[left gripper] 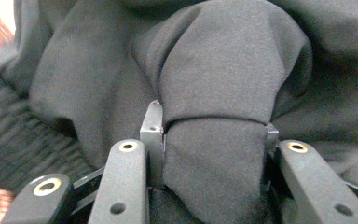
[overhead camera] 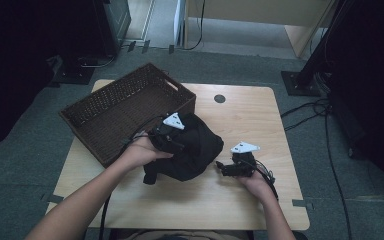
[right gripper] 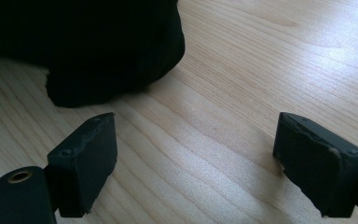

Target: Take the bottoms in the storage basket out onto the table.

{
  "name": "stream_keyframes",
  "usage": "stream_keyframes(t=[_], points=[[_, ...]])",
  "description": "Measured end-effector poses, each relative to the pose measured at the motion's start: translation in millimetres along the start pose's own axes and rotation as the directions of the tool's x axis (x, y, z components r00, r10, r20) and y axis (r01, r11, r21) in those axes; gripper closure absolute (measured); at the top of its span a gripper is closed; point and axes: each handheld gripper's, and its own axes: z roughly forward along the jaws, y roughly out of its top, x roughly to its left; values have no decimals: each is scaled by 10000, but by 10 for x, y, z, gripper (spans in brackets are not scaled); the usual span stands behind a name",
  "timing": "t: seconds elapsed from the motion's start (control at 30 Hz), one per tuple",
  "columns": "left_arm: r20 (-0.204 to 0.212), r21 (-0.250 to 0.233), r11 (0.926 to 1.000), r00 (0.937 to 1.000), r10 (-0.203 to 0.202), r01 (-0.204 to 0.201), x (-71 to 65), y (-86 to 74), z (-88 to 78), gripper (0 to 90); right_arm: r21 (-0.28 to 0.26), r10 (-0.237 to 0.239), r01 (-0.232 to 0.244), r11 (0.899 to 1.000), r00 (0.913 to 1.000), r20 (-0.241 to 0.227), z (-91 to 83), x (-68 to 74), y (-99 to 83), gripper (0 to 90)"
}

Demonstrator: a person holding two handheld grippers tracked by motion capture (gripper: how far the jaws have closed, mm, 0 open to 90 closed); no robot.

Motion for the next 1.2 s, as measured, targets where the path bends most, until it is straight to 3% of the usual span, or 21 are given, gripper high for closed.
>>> stream_keyframes(t=[0.13,0.23,0.37,0.43,0.6,0.77,0.93,1.07,1.2], points=[[361,-38,9985,9979,-542,544,53,-186,153,599,17,-37,37,10000,10000,-27,-2,-1,-2,136],[413,-38,9988,9979,-491,493,40,-299,235,587,12,-9,9,10000,10000,-32,-2,1,-1,136],[451,-76,9974,9964,-714,718,54,-339,261,555,7,-21,21,10000,10000,-21,-1,2,-2,136],[665,-16,9954,9932,-953,956,65,-335,262,487,15,16,-16,10000,10000,-23,-2,6,-2,136],[822,149,9957,9923,-927,917,56,-331,208,374,12,-4,4,10000,10000,-18,-2,6,-2,136],[519,238,9989,9978,-415,403,41,-262,33,347,11,-13,13,10000,10000,-19,-2,6,-2,136],[321,109,9999,9994,-110,106,53,-205,-222,320,9,18,-18,10000,10000,-17,-2,8,-2,136],[-128,-286,9992,9996,-268,264,154,-192,-456,330,33,34,-34,10000,10000,-24,-4,9,-2,136],[-574,-244,9989,9975,-408,395,304,-209,-624,353,44,48,-48,10000,10000,-19,-5,11,-2,136]])
